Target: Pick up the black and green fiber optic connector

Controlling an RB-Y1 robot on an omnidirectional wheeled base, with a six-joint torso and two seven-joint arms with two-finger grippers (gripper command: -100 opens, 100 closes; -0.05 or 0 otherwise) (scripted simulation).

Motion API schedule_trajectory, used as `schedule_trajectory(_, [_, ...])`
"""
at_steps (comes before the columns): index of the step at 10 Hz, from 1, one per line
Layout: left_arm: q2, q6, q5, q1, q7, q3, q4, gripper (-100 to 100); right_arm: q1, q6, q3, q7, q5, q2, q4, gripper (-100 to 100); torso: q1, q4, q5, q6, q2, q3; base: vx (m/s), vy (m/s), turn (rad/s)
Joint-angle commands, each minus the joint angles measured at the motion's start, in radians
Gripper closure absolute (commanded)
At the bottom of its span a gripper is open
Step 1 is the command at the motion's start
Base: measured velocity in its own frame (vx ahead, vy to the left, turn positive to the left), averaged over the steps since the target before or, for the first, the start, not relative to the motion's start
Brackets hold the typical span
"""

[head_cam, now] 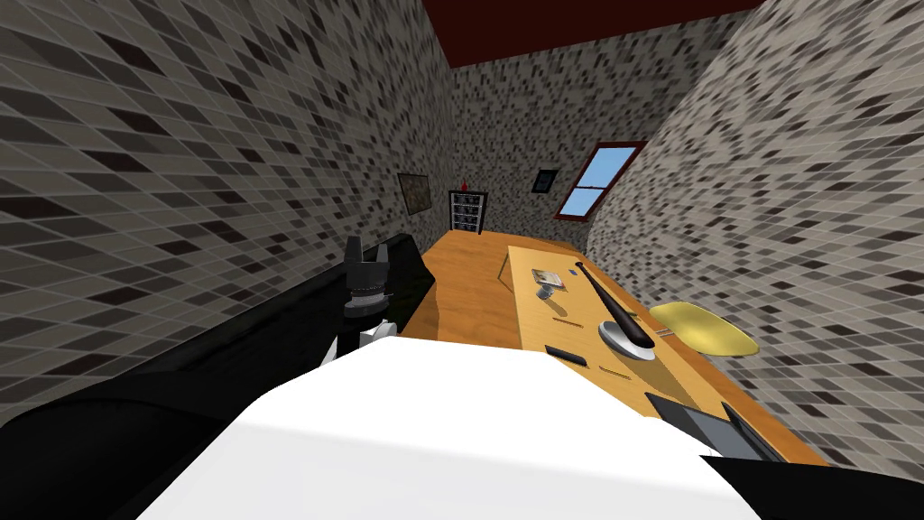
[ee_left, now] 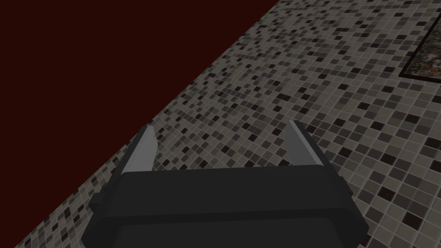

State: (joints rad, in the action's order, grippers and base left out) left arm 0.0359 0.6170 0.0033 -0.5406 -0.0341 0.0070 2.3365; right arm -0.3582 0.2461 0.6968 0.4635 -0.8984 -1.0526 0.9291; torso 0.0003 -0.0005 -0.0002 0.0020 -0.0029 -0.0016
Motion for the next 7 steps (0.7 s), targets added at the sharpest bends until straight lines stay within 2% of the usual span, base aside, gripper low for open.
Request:
schedule_trajectory(1, [0.0,0.0,0.0,0.0,0.0,0.0,0.0,0,0.0,0.0,0.0,0.0,0.0,0.0,0.0,100,0.0,0.0,0.0,0.0,0.0,0.0,0.0,0.0,0.0])
schedule_trajectory(2, [0.0,0.0,0.0,0.0,0.0,0.0,0.0,0,0.0,0.0,0.0,0.0,0.0,0.0,0.0,0,0.0,0.0,0.0,0.0,0.0,0.0,0.0,0.0,0.0])
schedule_trajectory(3, [0.0,0.0,0.0,0.0,0.0,0.0,0.0,0,-0.01,-0.004,0.007,0.023,-0.005,-0.032,0.033,100,0.0,0.0,0.0,0.0,0.0,0.0,-0.008,0.022,-0.053])
schedule_trajectory(5, [0.0,0.0,0.0,0.0,0.0,0.0,0.0,0,-0.013,0.004,0.009,0.04,-0.01,-0.059,0.052,100,0.003,0.0,0.001,0.0,0.001,0.0,-0.008,0.042,-0.055])
schedule_trajectory(6, [0.0,0.0,0.0,0.0,0.0,0.0,0.0,0,-0.013,0.005,0.005,0.03,-0.008,-0.05,0.043,100,0.003,0.0,0.001,0.0,0.001,0.0,-0.002,0.016,-0.012])
schedule_trajectory(7, [0.0,0.0,0.0,0.0,0.0,0.0,0.0,0,-0.014,0.004,0.005,0.032,-0.008,-0.052,0.046,0,0.002,0.0,0.0,0.0,0.0,0.0,0.0,0.0,0.0])
